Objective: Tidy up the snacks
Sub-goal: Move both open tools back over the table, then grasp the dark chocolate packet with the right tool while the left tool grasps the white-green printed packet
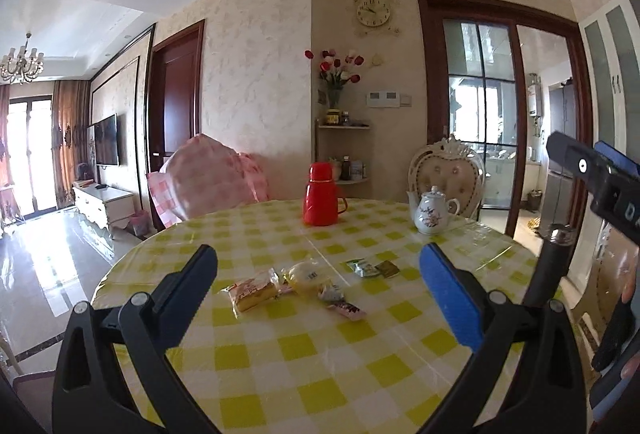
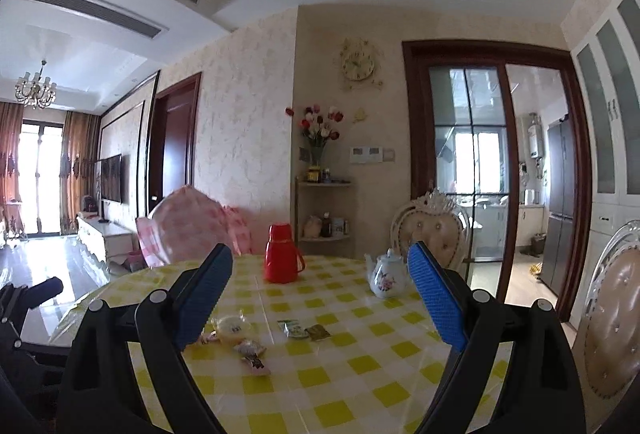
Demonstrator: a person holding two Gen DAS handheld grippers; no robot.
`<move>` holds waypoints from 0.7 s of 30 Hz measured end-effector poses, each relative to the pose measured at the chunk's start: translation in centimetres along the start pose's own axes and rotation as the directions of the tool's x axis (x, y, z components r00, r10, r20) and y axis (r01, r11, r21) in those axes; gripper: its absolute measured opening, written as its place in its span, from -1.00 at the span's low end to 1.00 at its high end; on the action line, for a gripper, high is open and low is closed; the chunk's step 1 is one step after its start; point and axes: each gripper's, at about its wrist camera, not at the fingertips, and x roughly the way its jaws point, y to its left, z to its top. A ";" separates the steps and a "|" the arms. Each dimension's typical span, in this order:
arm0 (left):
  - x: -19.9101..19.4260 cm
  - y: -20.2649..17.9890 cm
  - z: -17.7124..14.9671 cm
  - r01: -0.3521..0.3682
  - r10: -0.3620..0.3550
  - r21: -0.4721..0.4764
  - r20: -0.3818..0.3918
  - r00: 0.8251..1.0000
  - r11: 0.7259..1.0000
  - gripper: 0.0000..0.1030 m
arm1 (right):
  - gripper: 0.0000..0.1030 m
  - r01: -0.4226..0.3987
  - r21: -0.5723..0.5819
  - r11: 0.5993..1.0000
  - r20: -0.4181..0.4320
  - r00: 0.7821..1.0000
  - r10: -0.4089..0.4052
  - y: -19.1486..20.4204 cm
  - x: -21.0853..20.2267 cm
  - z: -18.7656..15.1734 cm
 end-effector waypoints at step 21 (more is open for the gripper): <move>21.1 12.7 -11.4 -0.277 0.100 -0.230 -0.574 0.813 0.933 0.96 | -0.04 -0.430 0.010 0.903 -0.796 0.543 0.267 9.6 37.8 -24.4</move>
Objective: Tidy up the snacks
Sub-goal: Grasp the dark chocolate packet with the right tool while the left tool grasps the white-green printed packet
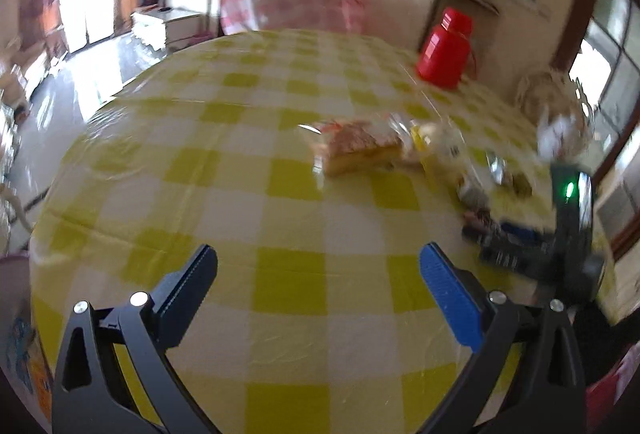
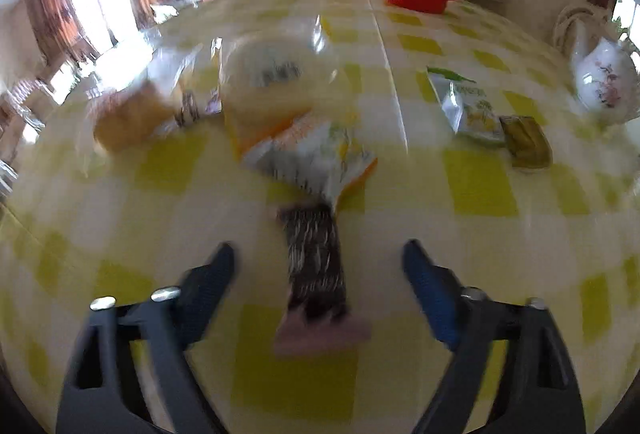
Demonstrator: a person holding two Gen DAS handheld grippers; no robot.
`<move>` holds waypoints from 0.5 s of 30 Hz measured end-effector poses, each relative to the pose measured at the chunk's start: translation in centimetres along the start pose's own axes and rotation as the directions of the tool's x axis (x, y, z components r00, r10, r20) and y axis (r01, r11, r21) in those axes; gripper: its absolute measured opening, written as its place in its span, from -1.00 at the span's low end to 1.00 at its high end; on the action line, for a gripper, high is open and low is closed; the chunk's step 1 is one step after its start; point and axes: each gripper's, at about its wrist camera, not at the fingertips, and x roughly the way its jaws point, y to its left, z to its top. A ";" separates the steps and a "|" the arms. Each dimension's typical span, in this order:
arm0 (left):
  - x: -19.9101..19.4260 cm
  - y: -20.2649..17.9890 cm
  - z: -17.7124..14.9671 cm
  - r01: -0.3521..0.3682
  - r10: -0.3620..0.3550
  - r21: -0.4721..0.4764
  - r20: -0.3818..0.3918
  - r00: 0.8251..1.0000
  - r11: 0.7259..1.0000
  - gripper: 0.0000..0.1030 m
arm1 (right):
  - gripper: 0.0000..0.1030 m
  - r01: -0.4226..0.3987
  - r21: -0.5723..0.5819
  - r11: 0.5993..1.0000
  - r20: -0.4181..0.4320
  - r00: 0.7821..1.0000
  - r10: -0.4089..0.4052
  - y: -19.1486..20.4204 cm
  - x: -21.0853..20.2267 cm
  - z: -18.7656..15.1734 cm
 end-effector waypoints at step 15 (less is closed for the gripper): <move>14.6 -18.0 3.4 0.123 -0.107 0.092 -0.165 0.980 0.988 0.97 | -0.60 0.011 0.288 0.958 0.194 0.979 -0.070 -8.6 -10.9 -9.3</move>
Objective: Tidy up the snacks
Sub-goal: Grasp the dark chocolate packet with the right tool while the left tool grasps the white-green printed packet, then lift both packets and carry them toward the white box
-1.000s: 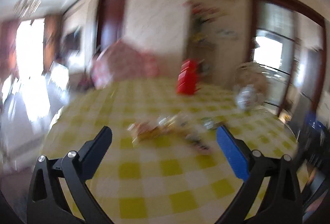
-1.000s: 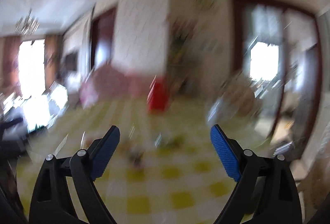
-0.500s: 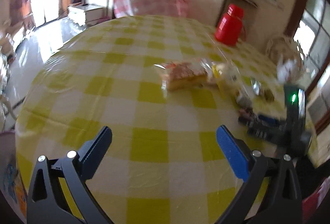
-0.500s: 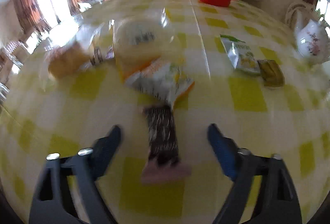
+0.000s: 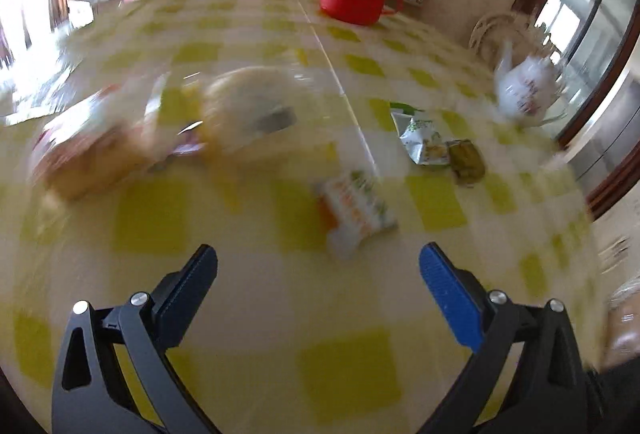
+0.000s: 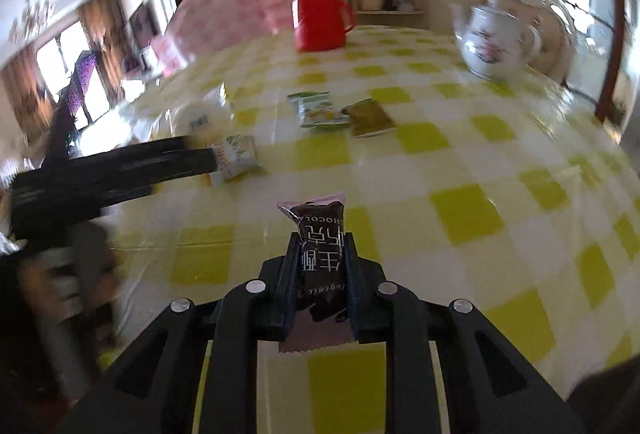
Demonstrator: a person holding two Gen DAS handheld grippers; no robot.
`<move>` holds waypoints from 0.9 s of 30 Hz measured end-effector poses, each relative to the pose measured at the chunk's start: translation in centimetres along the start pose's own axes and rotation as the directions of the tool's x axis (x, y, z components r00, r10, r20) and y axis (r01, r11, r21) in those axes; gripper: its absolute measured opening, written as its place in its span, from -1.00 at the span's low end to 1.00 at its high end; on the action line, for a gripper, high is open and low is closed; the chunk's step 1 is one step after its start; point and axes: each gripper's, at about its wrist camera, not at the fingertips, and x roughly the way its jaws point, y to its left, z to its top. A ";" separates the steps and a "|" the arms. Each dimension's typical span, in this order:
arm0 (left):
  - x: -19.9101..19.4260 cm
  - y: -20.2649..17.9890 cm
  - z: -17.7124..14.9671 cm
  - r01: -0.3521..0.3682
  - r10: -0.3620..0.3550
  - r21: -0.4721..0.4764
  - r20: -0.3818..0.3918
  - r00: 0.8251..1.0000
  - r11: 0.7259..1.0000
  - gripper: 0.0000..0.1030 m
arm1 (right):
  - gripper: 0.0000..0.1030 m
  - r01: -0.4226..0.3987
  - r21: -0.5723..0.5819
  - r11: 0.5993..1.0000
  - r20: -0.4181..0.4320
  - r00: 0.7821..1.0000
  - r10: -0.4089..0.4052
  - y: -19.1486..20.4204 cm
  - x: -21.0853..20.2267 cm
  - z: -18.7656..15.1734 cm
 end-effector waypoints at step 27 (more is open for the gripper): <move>-17.3 -2.0 -9.5 -0.256 0.136 0.195 0.478 0.868 0.947 -0.25 | -0.60 0.018 0.040 0.999 0.272 0.962 -0.028 3.3 -8.7 -2.0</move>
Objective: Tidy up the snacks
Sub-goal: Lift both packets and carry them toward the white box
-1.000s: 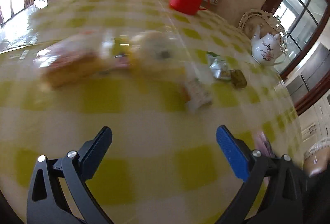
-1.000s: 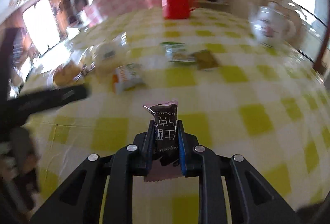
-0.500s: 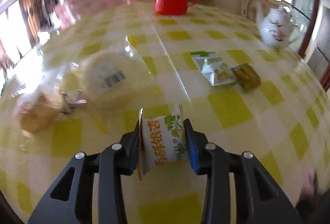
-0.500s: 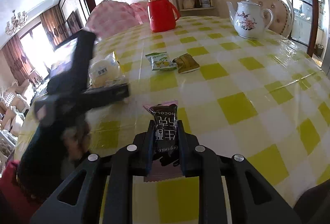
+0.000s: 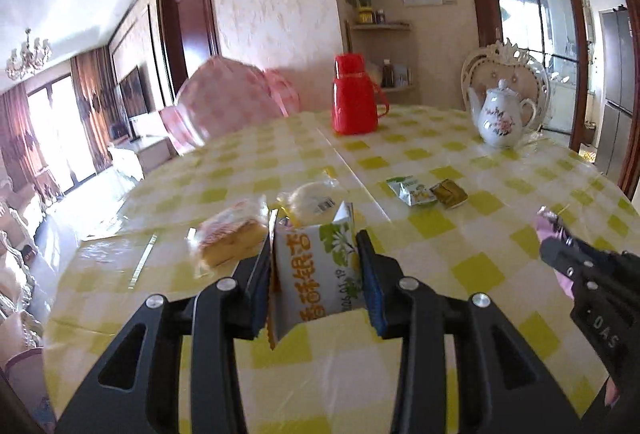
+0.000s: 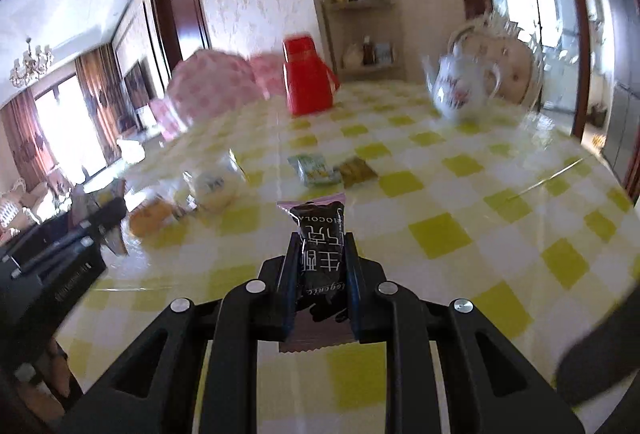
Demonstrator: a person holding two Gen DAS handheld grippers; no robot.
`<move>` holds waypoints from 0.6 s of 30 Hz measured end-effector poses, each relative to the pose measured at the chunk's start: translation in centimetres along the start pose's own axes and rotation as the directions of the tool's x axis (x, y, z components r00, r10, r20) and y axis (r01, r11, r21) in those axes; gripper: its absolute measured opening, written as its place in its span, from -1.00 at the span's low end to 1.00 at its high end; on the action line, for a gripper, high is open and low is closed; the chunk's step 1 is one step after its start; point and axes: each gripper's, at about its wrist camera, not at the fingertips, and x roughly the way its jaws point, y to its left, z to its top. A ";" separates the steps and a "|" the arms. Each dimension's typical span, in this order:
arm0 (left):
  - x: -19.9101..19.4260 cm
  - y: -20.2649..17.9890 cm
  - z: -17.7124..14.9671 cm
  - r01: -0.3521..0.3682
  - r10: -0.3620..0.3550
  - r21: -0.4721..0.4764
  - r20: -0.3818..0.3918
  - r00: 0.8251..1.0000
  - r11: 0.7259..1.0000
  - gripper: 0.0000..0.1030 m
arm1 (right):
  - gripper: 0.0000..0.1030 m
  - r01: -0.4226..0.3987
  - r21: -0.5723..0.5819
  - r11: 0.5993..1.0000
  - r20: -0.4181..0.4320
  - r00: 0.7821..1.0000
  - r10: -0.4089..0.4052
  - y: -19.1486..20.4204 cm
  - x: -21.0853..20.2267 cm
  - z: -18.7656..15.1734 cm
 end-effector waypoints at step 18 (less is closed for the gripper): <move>-20.8 4.6 6.7 -0.014 0.026 -0.033 0.406 0.914 0.999 -0.24 | -0.60 0.051 -0.149 0.987 0.363 0.932 0.007 8.9 -17.9 1.2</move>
